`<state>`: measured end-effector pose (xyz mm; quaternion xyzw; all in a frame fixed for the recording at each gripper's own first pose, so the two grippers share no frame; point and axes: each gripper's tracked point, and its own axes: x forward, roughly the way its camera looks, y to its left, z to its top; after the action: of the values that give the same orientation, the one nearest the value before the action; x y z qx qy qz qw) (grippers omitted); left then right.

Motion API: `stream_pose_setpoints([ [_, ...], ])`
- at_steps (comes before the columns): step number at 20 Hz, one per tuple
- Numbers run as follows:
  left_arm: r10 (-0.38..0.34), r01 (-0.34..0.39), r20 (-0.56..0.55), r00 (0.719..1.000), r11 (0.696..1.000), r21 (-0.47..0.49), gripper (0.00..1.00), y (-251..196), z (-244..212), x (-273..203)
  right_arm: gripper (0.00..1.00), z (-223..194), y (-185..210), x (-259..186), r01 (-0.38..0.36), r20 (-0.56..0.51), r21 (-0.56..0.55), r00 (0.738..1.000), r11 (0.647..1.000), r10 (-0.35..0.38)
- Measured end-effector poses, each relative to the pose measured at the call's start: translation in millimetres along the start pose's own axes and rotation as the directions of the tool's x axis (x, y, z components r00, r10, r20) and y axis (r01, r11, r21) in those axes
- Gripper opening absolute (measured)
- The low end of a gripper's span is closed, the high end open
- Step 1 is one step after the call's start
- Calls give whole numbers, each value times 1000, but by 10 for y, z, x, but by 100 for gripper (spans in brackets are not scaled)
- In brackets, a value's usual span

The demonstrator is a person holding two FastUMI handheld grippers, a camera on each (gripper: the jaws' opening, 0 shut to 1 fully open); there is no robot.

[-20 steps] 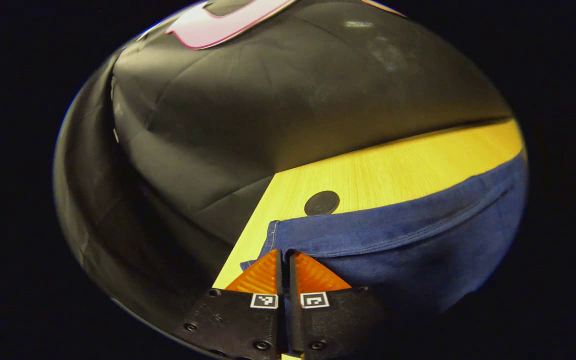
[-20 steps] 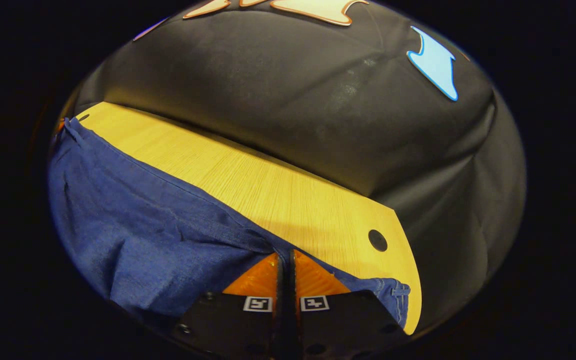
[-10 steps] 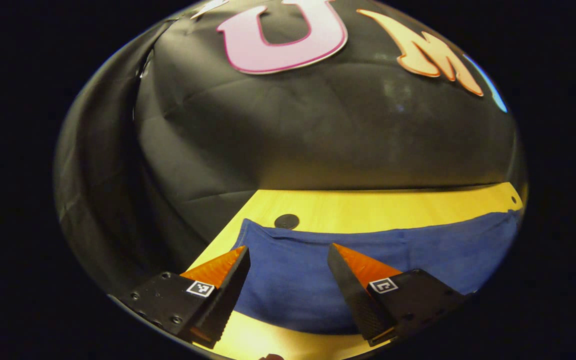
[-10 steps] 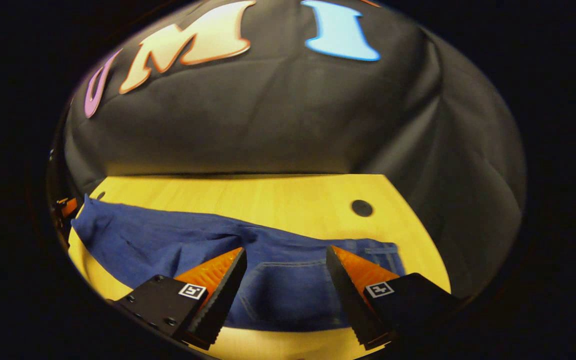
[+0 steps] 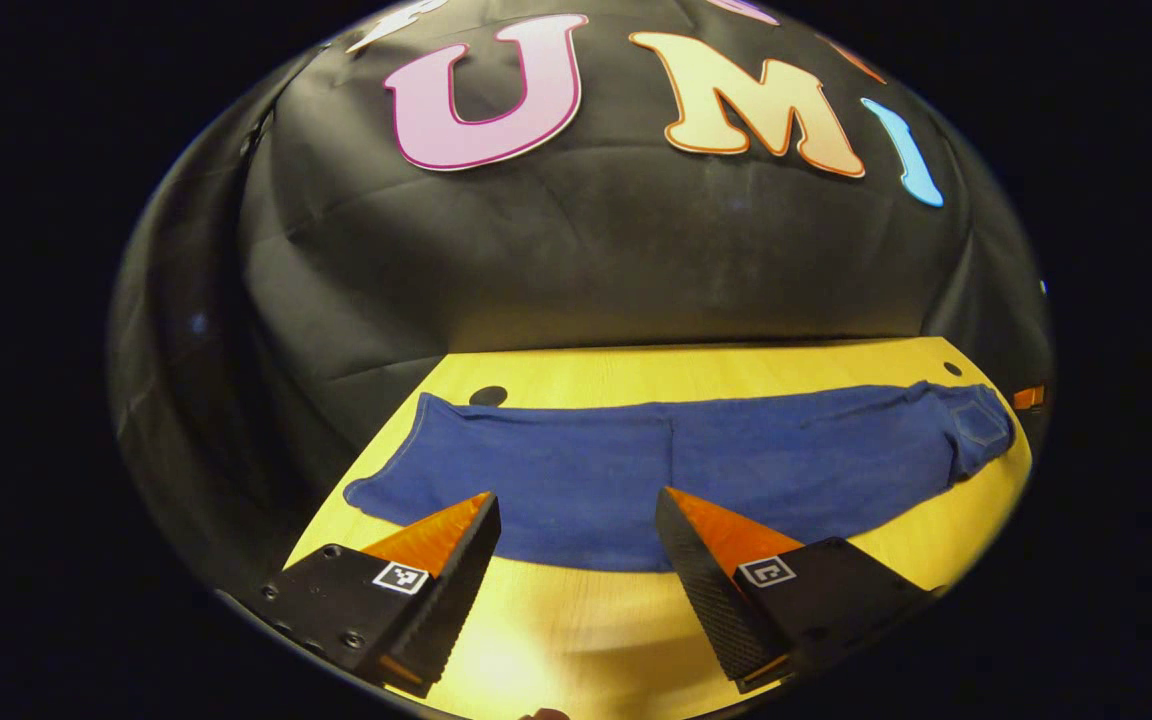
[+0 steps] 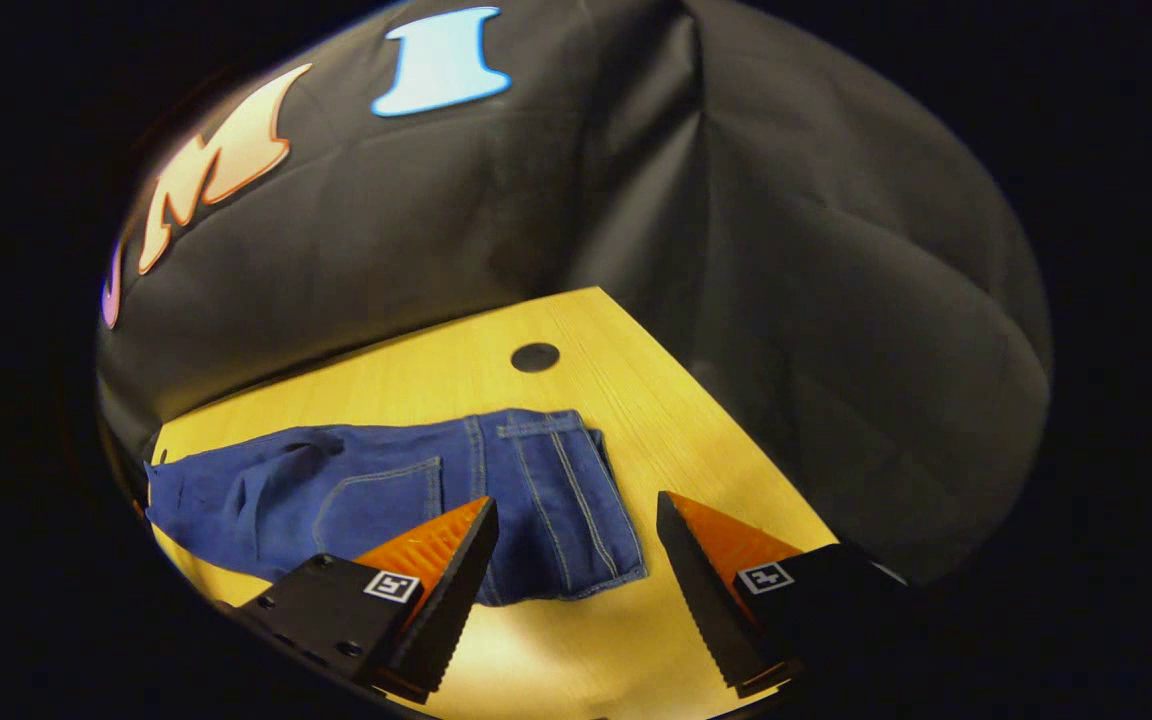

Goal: Grasp the waist and the cuffs of the jeans and fold them to make the two legs overlap; first hold the waist and fold one-third of the jeans toward the cuffs, then hold the cuffs and fold the remaining one-third in the same direction to finish folding.

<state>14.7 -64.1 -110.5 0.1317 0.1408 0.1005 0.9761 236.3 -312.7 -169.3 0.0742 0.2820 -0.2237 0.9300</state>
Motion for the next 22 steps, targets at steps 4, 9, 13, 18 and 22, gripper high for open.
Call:
stream_pose_setpoints([
  [4,32,-32,6,999,1000,1,96,69,21,-43,99,-318,-85,226,-18,-66,31,998,999,20],
  [9,59,-59,4,998,998,8,96,135,31,-82,97,-414,-16,267,-46,-39,48,998,998,48],
  [13,73,-73,5,997,997,-33,95,141,13,-103,76,-459,107,294,-67,-23,78,997,995,69],
  [18,75,-75,-10,997,995,-71,95,88,-65,-117,36,-445,148,299,-52,7,66,999,996,52],
  [22,75,-74,3,997,988,-132,96,56,-65,-116,22,-398,150,246,-95,-1,127,995,987,96],
])
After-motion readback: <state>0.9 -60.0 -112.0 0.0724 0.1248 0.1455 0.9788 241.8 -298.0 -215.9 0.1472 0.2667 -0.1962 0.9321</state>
